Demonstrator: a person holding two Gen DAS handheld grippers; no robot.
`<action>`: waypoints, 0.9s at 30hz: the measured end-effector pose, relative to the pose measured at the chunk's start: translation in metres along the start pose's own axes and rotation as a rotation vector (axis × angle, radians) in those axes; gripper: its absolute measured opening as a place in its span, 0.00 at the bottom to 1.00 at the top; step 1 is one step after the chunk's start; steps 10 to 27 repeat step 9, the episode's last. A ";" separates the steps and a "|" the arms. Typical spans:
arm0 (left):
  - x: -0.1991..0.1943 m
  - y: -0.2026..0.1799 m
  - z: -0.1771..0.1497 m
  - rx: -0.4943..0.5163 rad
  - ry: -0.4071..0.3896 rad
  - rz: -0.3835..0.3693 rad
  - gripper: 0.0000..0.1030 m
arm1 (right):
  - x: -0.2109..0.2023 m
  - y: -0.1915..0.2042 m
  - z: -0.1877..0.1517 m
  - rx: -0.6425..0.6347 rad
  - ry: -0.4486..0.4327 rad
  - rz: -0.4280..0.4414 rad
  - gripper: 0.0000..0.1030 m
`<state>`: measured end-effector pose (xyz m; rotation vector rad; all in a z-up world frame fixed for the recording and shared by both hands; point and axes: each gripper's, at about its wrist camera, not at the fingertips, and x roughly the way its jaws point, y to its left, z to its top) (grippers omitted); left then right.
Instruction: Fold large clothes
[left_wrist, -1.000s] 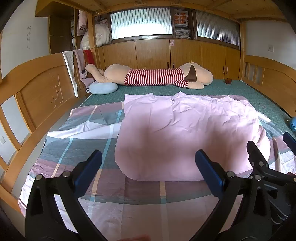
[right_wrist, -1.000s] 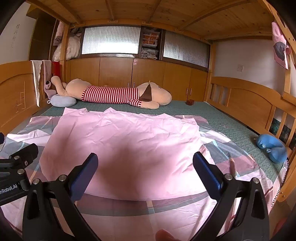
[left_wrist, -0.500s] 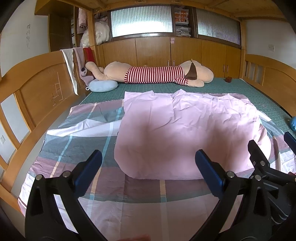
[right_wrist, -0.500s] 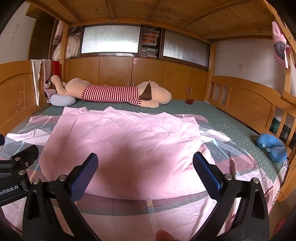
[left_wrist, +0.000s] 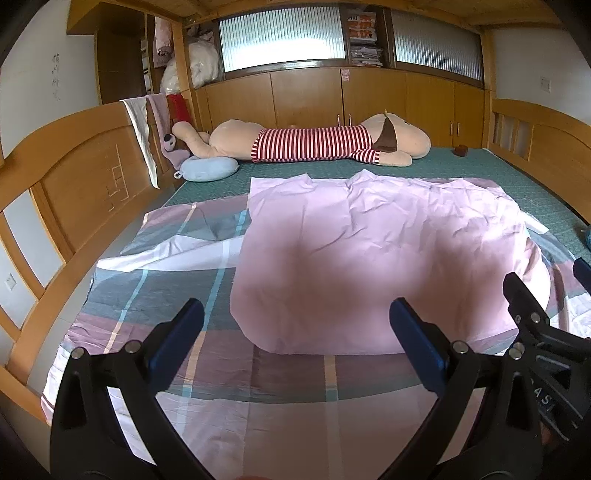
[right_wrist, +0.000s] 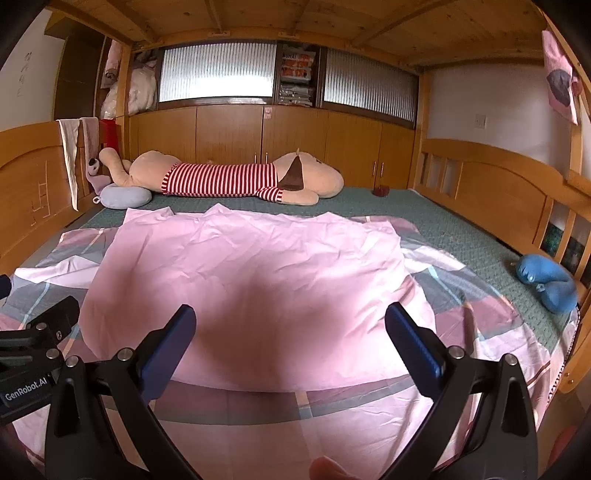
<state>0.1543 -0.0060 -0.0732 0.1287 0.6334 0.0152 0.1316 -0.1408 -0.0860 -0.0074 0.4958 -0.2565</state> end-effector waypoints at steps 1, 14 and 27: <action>0.000 0.000 0.000 -0.001 0.004 -0.004 0.98 | 0.000 0.000 0.000 0.001 0.001 0.000 0.99; 0.012 0.008 -0.003 -0.045 0.071 -0.061 0.98 | 0.004 -0.001 -0.001 -0.014 0.000 -0.002 0.99; 0.012 0.008 -0.003 -0.045 0.071 -0.061 0.98 | 0.004 -0.001 -0.001 -0.014 0.000 -0.002 0.99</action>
